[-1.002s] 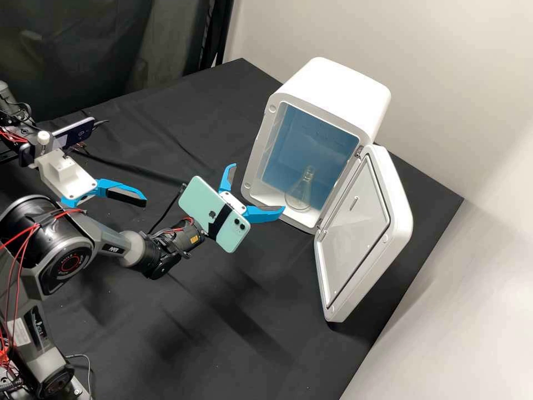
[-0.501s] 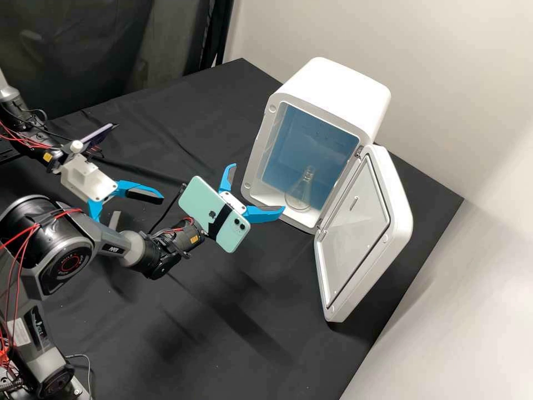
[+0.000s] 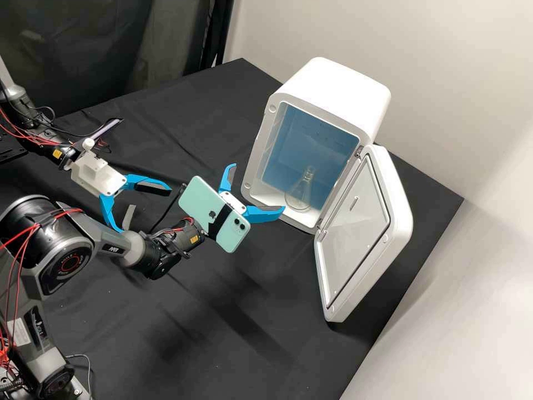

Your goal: Take the flask out of the incubator

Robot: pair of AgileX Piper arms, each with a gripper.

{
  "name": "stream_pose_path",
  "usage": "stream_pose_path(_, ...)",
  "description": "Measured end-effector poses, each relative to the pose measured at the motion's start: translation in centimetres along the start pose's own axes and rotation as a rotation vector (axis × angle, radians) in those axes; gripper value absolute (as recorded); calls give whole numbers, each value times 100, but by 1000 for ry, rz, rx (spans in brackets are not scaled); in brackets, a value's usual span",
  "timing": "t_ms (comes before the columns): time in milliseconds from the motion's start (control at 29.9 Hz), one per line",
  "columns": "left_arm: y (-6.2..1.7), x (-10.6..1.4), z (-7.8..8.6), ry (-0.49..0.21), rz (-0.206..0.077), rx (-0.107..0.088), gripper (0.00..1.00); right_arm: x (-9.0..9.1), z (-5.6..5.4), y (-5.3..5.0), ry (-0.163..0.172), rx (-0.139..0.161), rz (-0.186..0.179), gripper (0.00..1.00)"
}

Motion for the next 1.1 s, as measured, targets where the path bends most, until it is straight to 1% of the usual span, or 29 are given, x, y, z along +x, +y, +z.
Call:
stream_pose_path(67,7,-3,-38,8,1,2,100,0,0,0,0,0,0,100)
stream_pose_path(200,42,-11,-178,50,13,-5,100,0,0,0,0,0,0,100)
stream_pose_path(301,31,-7,-282,82,10,-13,100,0,0,0,0,0,0,100)
stream_pose_path(368,6,-3,-352,103,2,-19,100,0,0,0,0,0,0,100)
stream_pose_path(468,-23,1,-416,122,-7,-22,100,0,0,0,0,0,0,100)
stream_pose_path(501,-20,-4,-441,130,-6,-22,100,0,0,0,0,0,0,100)
stream_pose_path(568,-27,-7,-479,141,-9,-11,100,0,0,0,0,0,0,100)
stream_pose_path(601,-29,-7,-492,145,-10,-10,100,0,0,0,0,0,0,100)
stream_pose_path(835,-5,-44,-641,192,0,-21,100,0,0,0,0,0,0,100)
stream_pose_path(1103,17,-87,-783,235,8,-29,100,0,0,0,0,0,0,100)
